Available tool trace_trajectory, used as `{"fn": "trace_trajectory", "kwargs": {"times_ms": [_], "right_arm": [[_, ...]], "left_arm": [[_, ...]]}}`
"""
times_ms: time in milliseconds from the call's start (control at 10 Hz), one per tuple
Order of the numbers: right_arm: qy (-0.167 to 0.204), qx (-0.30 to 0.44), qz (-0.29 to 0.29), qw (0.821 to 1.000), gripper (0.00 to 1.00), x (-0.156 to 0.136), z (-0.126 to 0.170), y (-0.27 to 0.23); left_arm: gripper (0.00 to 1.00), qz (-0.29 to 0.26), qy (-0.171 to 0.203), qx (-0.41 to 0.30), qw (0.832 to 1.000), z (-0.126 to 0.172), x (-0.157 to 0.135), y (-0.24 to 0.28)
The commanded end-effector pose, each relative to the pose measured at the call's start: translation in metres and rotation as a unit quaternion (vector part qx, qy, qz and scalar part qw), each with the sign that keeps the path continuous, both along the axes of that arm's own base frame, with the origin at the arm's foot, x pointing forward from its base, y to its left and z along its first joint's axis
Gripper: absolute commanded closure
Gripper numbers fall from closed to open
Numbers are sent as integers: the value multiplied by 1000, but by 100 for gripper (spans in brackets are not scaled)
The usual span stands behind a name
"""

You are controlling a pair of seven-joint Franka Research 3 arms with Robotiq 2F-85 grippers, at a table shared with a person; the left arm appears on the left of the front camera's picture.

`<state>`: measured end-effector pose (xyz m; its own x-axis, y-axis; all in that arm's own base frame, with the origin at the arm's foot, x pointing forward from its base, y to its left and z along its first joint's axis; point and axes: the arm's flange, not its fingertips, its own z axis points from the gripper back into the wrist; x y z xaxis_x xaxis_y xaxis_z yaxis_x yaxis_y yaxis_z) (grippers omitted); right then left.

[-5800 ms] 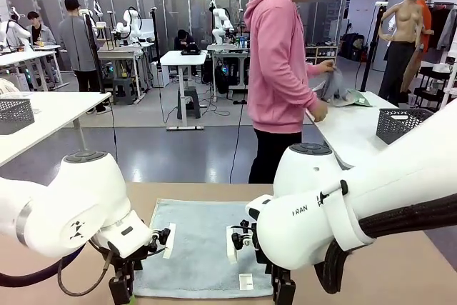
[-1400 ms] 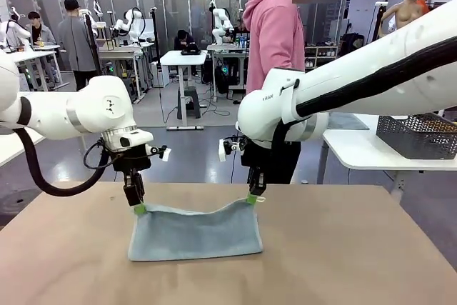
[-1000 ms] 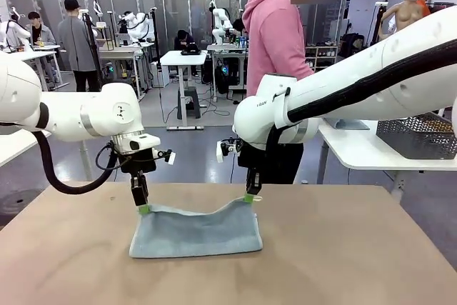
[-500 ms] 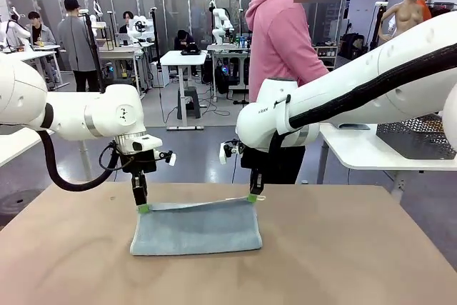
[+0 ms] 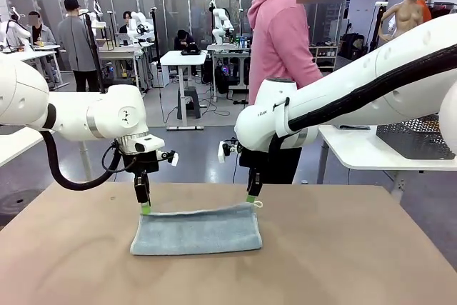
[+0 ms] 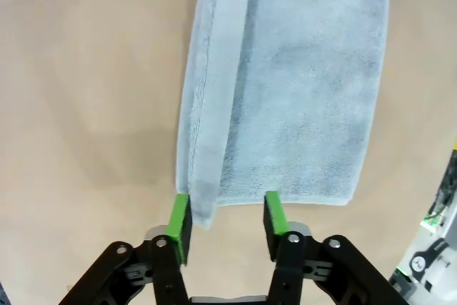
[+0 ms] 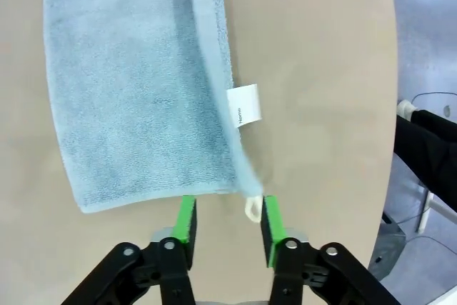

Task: Fold the towels and place them in the basket.
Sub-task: When a person lays out a Towel with hook on the table, fold it in half twice.

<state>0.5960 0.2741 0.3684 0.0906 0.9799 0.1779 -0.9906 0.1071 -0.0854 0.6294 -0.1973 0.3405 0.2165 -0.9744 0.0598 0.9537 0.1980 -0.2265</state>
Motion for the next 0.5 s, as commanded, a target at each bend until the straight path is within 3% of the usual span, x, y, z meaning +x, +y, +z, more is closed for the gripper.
{"fn": "trace_trajectory", "kwargs": {"times_ms": [0, 100, 200, 300, 400], "right_arm": [[-20, -2, -21, 1000, 0, -2, 1, -2], [-22, -1, -20, 1000, 0, -5, 4, -3], [-22, 1, -22, 1000, 0, -7, 5, -5], [-22, 6, -28, 999, 7, -9, 6, -6], [-10, 0, -24, 1000, 21, -13, 6, -6]], "left_arm": [[0, 13, -31, 14, 999, 4, -11, 1], [6, 15, -37, 16, 999, 8, -14, 2], [0, 18, -40, 3, 999, 12, -18, 2], [0, 20, -40, -8, 999, 14, -22, 2], [0, -14, 1, -41, 999, 16, -29, 4]]}}
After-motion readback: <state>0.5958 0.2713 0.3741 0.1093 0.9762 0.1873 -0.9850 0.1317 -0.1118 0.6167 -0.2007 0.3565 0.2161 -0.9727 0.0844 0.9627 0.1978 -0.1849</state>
